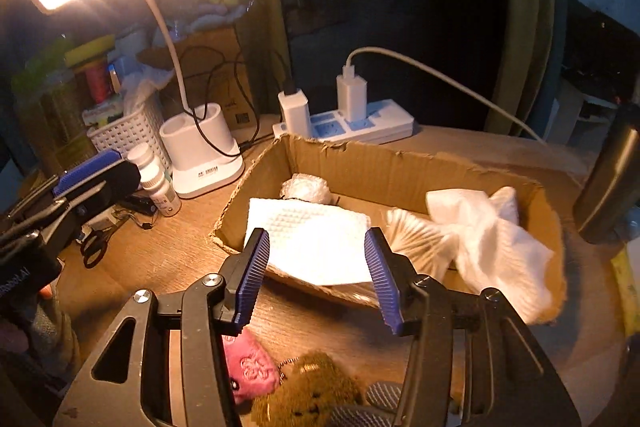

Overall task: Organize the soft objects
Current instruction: 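Withdraw both open tools from the box toward the plush toys and glove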

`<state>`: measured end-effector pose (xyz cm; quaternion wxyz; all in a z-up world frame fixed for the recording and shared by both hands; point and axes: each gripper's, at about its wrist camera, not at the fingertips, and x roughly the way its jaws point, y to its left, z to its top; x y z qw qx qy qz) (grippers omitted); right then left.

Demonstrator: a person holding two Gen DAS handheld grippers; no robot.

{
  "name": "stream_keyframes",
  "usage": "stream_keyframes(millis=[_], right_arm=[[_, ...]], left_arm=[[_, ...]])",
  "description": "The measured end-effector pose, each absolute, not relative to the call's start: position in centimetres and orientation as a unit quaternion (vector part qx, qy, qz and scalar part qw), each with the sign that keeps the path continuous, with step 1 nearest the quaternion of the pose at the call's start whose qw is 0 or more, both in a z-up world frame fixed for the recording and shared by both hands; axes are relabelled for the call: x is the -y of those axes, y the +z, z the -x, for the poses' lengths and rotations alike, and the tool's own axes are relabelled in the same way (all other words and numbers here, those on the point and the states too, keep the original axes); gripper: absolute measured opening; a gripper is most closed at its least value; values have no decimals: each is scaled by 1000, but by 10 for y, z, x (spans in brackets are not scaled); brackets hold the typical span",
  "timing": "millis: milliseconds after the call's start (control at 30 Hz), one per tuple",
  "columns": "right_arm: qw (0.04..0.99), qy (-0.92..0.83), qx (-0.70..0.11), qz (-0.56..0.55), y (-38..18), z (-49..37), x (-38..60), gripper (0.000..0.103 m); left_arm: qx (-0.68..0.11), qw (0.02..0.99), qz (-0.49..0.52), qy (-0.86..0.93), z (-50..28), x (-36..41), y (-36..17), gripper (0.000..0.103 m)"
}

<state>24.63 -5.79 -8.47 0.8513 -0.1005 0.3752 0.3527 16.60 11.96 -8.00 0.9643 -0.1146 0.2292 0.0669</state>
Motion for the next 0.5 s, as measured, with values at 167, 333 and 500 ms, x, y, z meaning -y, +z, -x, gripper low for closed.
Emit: stream_keyframes(millis=[167,333,500], right_arm=[[863,346,-356,91,-68,-234,77,53],[876,338,-335,83,-51,-220,98,54],[885,330,-319,75,-39,-206,120,55]], left_arm=[[-221,967,107,60,-156,-105,-71,53],[-216,970,97,51,-148,-90,-63,53],[-214,972,91,41,-142,-74,-58,53]])
